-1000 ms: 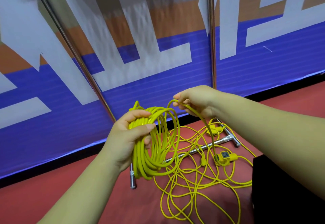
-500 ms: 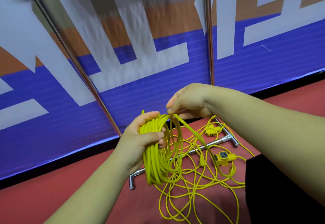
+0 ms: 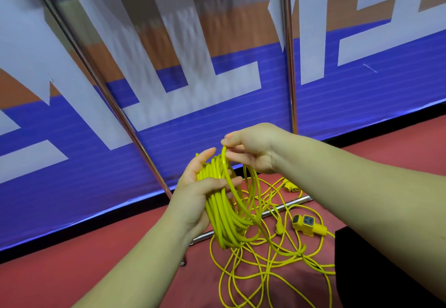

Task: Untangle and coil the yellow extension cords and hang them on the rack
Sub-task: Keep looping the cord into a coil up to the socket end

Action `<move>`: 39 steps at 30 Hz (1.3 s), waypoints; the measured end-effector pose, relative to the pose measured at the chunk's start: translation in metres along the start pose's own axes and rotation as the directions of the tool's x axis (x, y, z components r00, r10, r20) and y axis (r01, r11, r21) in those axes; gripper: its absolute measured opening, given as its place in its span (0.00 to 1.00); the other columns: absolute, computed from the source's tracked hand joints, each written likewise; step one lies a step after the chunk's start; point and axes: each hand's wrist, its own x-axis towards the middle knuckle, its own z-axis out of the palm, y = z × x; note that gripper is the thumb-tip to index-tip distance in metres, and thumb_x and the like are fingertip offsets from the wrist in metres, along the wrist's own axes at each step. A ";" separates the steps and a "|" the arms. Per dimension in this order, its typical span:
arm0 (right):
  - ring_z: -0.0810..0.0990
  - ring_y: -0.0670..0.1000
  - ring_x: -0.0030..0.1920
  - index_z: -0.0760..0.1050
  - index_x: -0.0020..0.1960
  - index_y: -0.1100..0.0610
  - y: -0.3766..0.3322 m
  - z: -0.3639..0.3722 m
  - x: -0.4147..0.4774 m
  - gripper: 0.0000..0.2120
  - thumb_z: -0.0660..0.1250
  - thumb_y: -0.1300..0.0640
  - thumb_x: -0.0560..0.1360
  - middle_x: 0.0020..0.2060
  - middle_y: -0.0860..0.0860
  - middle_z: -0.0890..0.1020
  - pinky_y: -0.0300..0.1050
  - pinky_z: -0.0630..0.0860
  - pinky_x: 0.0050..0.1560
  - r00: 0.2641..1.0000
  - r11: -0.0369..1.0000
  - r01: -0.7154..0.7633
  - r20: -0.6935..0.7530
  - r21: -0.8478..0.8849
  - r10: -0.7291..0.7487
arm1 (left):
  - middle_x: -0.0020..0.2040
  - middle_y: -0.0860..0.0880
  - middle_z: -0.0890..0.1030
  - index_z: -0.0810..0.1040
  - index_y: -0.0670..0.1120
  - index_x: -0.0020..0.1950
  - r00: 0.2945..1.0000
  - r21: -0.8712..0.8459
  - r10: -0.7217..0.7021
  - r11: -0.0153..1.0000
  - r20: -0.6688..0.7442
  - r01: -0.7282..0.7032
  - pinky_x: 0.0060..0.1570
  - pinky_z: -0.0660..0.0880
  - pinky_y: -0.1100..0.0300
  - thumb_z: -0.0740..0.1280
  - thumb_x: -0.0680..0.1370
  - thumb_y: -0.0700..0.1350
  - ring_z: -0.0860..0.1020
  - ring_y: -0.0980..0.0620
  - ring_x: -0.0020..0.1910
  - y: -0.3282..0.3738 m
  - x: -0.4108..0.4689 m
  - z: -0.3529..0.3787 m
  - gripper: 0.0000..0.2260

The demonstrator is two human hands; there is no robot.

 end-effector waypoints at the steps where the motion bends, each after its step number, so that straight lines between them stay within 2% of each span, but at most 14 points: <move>1: 0.79 0.48 0.41 0.76 0.45 0.63 0.001 0.000 0.001 0.04 0.67 0.69 0.77 0.42 0.54 0.79 0.38 0.82 0.38 1.000 1.000 0.014 0.001 -0.004 -0.014 | 0.46 0.37 0.81 0.75 0.48 0.68 1.000 -0.019 -0.003 1.000 0.022 0.004 0.55 0.75 0.38 0.64 0.70 0.25 0.84 0.33 0.45 0.001 0.000 0.000 0.30; 5: 0.83 0.49 0.40 0.80 0.49 0.63 0.000 -0.007 0.002 0.02 0.71 0.64 0.76 0.43 0.57 0.83 0.40 0.84 0.41 0.995 0.971 0.097 0.012 -0.220 -0.097 | 0.45 0.38 0.81 0.76 0.47 0.68 0.997 -0.087 -0.019 0.996 0.071 0.025 0.42 0.82 0.44 0.67 0.66 0.31 0.83 0.39 0.37 0.008 -0.001 0.002 0.30; 10: 0.80 0.47 0.37 0.83 0.48 0.62 -0.007 -0.032 -0.004 0.06 0.72 0.59 0.75 0.37 0.54 0.82 0.38 0.79 0.39 0.964 0.820 0.265 0.156 -0.508 -0.214 | 0.41 0.39 0.80 0.75 0.46 0.68 0.999 -0.097 0.032 0.995 -0.002 -0.032 0.32 0.78 0.53 0.74 0.65 0.27 0.78 0.46 0.30 0.013 -0.002 0.002 0.33; 14: 0.80 0.47 0.37 0.81 0.46 0.56 0.004 -0.048 -0.005 0.02 0.73 0.59 0.74 0.38 0.51 0.83 0.39 0.77 0.40 0.956 0.729 0.250 0.281 -0.637 -0.082 | 0.38 0.44 0.80 0.75 0.47 0.67 0.992 -0.076 0.101 0.991 -0.073 -0.106 0.27 0.76 0.57 0.71 0.67 0.31 0.77 0.50 0.28 0.028 -0.001 -0.007 0.29; 19: 0.81 0.50 0.38 0.73 0.47 0.57 0.037 -0.045 0.002 0.11 0.75 0.61 0.73 0.36 0.54 0.80 0.46 0.77 0.43 0.944 0.653 0.246 0.330 -0.716 0.006 | 0.41 0.43 0.80 0.75 0.47 0.68 0.972 -0.095 0.174 0.977 -0.156 -0.190 0.28 0.77 0.60 0.71 0.66 0.34 0.78 0.51 0.28 0.048 -0.002 -0.021 0.30; 23: 0.77 0.46 0.32 0.71 0.44 0.54 0.069 -0.040 0.007 0.16 0.78 0.56 0.69 0.37 0.54 0.83 0.43 0.74 0.35 0.920 0.499 0.308 0.388 -0.810 0.063 | 0.38 0.44 0.81 0.73 0.46 0.70 0.961 -0.114 0.206 0.967 -0.186 -0.229 0.29 0.78 0.61 0.70 0.67 0.35 0.81 0.50 0.31 0.058 -0.009 -0.033 0.30; 25: 0.80 0.49 0.38 0.70 0.44 0.52 0.087 -0.036 0.011 0.18 0.79 0.53 0.67 0.46 0.55 0.85 0.48 0.77 0.41 0.908 0.430 0.349 0.413 -0.833 0.063 | 0.38 0.44 0.81 0.72 0.45 0.70 0.957 -0.133 0.222 0.959 -0.187 -0.249 0.29 0.78 0.60 0.70 0.67 0.35 0.81 0.50 0.31 0.061 -0.011 -0.038 0.31; 27: 0.82 0.52 0.46 0.67 0.44 0.52 0.102 -0.032 0.016 0.19 0.78 0.53 0.67 0.50 0.53 0.85 0.54 0.78 0.52 0.886 0.458 0.375 0.458 -0.806 0.080 | 0.38 0.44 0.81 0.71 0.45 0.71 0.953 -0.147 0.239 0.952 -0.185 -0.267 0.30 0.78 0.59 0.70 0.67 0.35 0.80 0.51 0.30 0.065 -0.014 -0.042 0.31; 28: 0.81 0.52 0.46 0.66 0.44 0.52 0.110 -0.032 0.019 0.19 0.77 0.55 0.68 0.49 0.52 0.84 0.54 0.77 0.53 0.871 0.501 0.374 0.481 -0.781 0.099 | 0.38 0.44 0.81 0.71 0.45 0.71 0.951 -0.148 0.245 0.950 -0.186 -0.274 0.30 0.78 0.60 0.70 0.67 0.35 0.80 0.52 0.30 0.067 -0.015 -0.045 0.31; 30: 0.78 0.51 0.43 0.63 0.42 0.53 0.122 -0.029 0.022 0.19 0.75 0.62 0.72 0.43 0.48 0.82 0.52 0.74 0.48 0.843 0.571 0.362 0.520 -0.737 0.136 | 0.38 0.45 0.81 0.71 0.46 0.71 0.950 -0.155 0.252 0.947 -0.182 -0.281 0.30 0.78 0.60 0.70 0.67 0.36 0.80 0.53 0.30 0.071 -0.017 -0.051 0.31; 33: 0.70 0.48 0.34 0.61 0.37 0.51 0.132 -0.026 0.021 0.21 0.74 0.62 0.72 0.29 0.43 0.74 0.44 0.66 0.36 0.836 0.547 0.371 0.527 -0.750 0.155 | 0.40 0.45 0.81 0.71 0.46 0.69 0.952 -0.203 0.244 0.938 -0.185 -0.280 0.29 0.77 0.61 0.69 0.67 0.36 0.79 0.54 0.30 0.077 -0.021 -0.059 0.30; 35: 0.66 0.48 0.31 0.62 0.35 0.51 0.134 -0.028 0.020 0.20 0.74 0.59 0.70 0.29 0.48 0.72 0.44 0.62 0.31 0.853 0.503 0.351 0.491 -0.789 0.175 | 0.41 0.44 0.79 0.72 0.46 0.67 0.952 -0.263 0.233 0.923 -0.198 -0.280 0.29 0.77 0.62 0.69 0.68 0.36 0.78 0.55 0.30 0.081 -0.023 -0.068 0.27; 37: 0.70 0.48 0.32 0.64 0.33 0.51 0.137 -0.039 0.021 0.17 0.73 0.58 0.68 0.28 0.47 0.76 0.43 0.61 0.30 0.865 0.487 0.264 0.427 -0.832 0.262 | 0.42 0.45 0.78 0.73 0.47 0.62 0.953 -0.348 0.225 0.893 -0.200 -0.284 0.28 0.76 0.64 0.68 0.70 0.36 0.78 0.56 0.30 0.087 -0.026 -0.080 0.21; 39: 0.71 0.49 0.35 0.67 0.33 0.51 0.141 -0.055 0.021 0.13 0.72 0.55 0.68 0.30 0.45 0.81 0.43 0.61 0.31 0.859 0.412 0.178 0.345 -0.894 0.378 | 0.42 0.45 0.76 0.72 0.48 0.58 0.951 -0.432 0.229 0.851 -0.208 -0.300 0.29 0.76 0.65 0.67 0.72 0.37 0.77 0.58 0.30 0.093 -0.028 -0.094 0.16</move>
